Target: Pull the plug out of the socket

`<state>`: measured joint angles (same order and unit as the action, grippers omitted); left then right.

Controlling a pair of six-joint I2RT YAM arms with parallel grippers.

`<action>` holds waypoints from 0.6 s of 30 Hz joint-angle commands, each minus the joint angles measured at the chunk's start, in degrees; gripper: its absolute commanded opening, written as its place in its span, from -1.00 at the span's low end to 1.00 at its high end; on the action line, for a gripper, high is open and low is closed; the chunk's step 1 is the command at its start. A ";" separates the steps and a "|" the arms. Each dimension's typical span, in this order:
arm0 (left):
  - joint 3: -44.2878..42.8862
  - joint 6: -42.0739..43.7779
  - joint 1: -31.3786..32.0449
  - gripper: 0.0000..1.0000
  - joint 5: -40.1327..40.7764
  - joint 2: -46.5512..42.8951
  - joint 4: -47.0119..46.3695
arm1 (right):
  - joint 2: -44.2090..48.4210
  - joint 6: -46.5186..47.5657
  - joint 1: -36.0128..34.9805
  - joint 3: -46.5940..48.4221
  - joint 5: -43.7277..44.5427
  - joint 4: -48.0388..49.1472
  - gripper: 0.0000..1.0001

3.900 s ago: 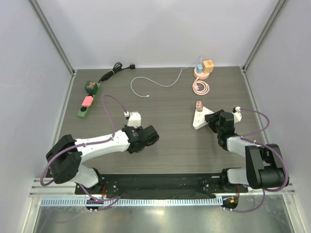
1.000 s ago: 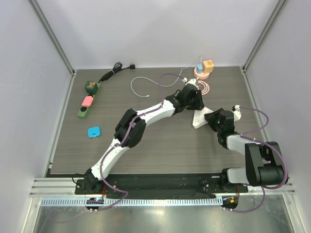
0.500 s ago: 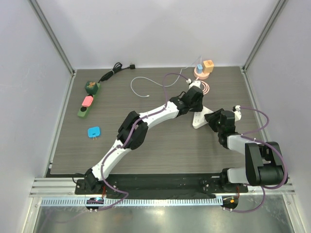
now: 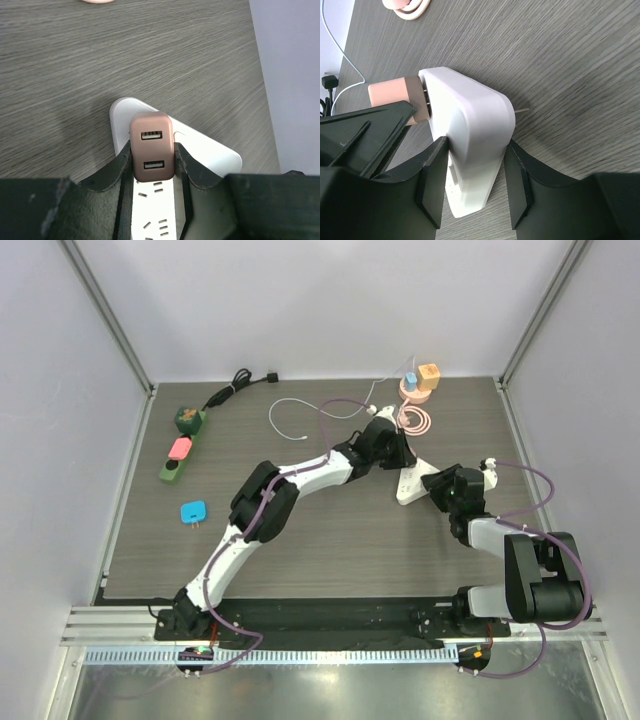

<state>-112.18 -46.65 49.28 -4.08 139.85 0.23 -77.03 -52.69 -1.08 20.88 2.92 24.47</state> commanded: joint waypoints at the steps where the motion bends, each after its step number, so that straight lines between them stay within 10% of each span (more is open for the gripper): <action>1: 0.21 -2.76 2.22 -1.00 -10.10 -6.17 -5.26 | -2.95 4.08 0.29 -2.16 4.29 -10.41 -0.99; 6: -8.03 18.25 8.81 -1.00 14.62 -7.67 17.50 | -2.68 3.73 0.38 -2.34 4.81 -10.58 -0.98; 9: -4.75 14.51 7.07 -1.00 4.58 -8.27 17.37 | -2.77 3.64 0.38 -2.43 4.90 -10.58 -0.98; 14: 14.87 -7.10 -0.40 -1.00 -15.51 -13.37 -14.94 | -2.68 3.55 0.29 -2.43 4.99 -10.67 -0.98; 18: 5.24 7.33 2.13 -1.00 -7.47 -13.03 5.42 | -2.68 3.47 0.38 -2.43 4.99 -10.67 -0.98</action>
<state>-100.53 -45.91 47.72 -5.72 132.16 -1.48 -77.14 -53.45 -2.28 20.29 -1.98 24.64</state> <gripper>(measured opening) 0.314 0.489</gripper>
